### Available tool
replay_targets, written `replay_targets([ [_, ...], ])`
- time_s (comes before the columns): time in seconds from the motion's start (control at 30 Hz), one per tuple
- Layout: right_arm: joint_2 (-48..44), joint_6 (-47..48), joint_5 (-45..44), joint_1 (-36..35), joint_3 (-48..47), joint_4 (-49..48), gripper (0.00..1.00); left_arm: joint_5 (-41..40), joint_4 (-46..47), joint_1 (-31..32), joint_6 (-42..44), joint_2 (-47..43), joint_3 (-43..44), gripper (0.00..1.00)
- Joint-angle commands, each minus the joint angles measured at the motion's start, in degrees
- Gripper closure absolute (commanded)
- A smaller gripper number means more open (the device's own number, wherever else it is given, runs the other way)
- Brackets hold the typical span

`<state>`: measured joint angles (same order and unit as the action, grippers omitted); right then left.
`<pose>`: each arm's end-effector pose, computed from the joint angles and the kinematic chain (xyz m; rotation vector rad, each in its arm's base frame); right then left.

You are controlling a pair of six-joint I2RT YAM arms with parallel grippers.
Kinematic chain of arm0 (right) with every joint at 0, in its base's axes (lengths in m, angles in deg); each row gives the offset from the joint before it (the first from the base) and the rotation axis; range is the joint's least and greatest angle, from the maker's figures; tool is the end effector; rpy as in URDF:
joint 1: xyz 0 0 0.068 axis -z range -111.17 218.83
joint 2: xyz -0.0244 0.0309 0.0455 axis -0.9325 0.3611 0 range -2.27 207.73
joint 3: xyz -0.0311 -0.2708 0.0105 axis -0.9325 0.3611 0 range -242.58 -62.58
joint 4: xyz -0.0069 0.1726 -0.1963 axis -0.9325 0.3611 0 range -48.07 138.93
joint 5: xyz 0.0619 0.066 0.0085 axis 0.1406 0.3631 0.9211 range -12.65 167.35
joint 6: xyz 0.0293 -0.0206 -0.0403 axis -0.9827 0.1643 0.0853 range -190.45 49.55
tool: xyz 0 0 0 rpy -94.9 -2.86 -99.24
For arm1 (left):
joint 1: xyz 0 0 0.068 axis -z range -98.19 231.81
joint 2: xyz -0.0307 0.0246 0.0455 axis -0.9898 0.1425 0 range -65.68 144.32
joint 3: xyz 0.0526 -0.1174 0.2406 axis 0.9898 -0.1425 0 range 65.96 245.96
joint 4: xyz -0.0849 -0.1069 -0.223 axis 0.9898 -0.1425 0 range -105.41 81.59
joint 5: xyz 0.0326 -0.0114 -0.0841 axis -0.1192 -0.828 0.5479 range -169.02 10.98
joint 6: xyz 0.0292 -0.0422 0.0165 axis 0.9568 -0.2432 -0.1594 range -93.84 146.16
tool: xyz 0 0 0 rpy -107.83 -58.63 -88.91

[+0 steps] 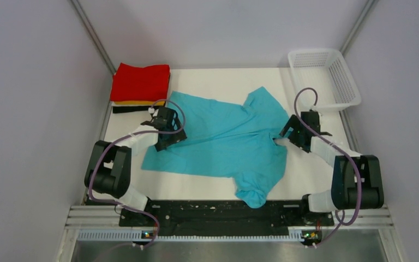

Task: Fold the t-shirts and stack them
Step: Flatten out the tshirt

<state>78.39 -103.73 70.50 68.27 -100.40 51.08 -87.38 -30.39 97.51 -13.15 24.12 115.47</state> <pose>0.2651 -0.0017 0.1652 0.7449 2.3571 0.1061 0.2860 -0.0750 0.1683 -0.5874 2.5779 -0.1299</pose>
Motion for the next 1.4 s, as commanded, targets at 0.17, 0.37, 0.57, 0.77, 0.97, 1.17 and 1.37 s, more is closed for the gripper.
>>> replay_targets([
  [0.17, -0.74, 0.91, 17.63, 0.32, 0.64, -11.78, 0.01, 0.54, -2.2, -0.94, -0.01, 1.28, -1.29, 0.01],
  [0.37, 5.11, 0.16, 17.35, 0.29, -1.89, -15.64, 0.01, 0.64, -2.13, -0.94, 0.22, 1.67, -1.18, 0.01],
  [0.57, 8.23, -0.32, 18.8, 0.29, -4.47, -15.95, 0.01, 1.02, -1.88, -0.94, 0.13, 2.56, -0.98, 0.01],
  [0.77, 3.16, 0.89, 18.22, 0.3, -4.62, -10.8, 0.01, 0.51, -2.2, -0.94, 0.22, 2.09, -0.97, 0.01],
  [0.97, 3.2, 2.44, 18.24, 0.29, -6.04, -9.24, 0.01, 0.72, -2.3, -0.89, 0.05, 2.48, -0.48, 0.01],
  [1.17, 10.11, 1.65, 17.65, 0.3, -8.24, -10.22, 0.02, 0.43, -2.69, -0.94, 0.17, 2.59, -0.15, 0.01],
  [1.37, 16.13, 1.4, 8.75, 0.3, -12.65, -0.75, 0.01, -0.82, -3.67, -0.94, 0.38, 2.03, 0.16, 0.01],
])
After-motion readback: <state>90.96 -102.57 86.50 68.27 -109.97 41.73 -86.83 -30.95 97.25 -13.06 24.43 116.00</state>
